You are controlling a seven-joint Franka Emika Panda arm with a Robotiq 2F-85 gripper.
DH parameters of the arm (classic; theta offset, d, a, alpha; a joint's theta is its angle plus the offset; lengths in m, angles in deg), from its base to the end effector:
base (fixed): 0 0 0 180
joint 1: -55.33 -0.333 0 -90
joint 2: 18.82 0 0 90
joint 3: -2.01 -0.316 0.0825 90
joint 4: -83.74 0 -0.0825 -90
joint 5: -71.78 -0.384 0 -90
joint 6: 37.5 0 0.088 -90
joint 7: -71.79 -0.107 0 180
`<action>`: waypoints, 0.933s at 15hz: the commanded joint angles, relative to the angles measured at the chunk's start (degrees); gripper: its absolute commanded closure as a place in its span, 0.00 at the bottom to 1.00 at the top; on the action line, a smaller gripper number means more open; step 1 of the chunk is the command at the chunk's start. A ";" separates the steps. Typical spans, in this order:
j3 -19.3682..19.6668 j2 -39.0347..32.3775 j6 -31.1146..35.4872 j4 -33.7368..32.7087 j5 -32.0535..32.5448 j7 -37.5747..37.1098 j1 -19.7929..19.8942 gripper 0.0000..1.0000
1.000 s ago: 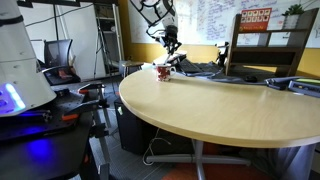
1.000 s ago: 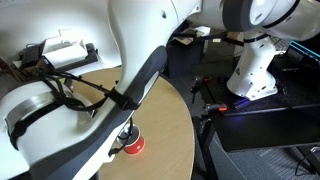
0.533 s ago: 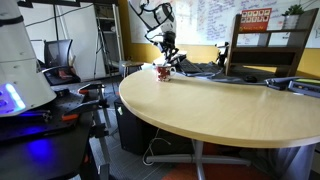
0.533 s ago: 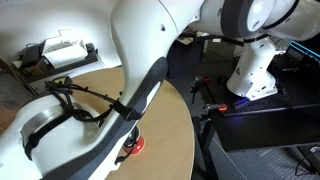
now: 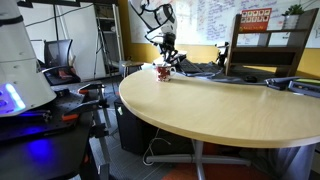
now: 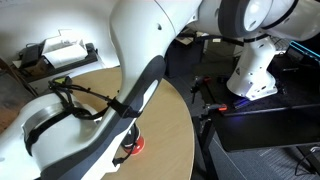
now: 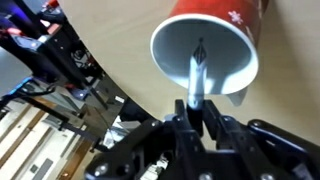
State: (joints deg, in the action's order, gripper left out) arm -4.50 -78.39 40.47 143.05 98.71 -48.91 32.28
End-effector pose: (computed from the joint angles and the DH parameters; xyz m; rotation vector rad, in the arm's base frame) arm 0.6397 0.2714 0.1791 1.6983 -1.6427 0.2111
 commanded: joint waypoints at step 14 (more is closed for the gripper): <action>1.09 26.22 12.20 28.05 -11.21 2.80 9.95 0.00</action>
State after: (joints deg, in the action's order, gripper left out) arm -5.69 -61.07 44.49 159.54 90.68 -47.25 41.54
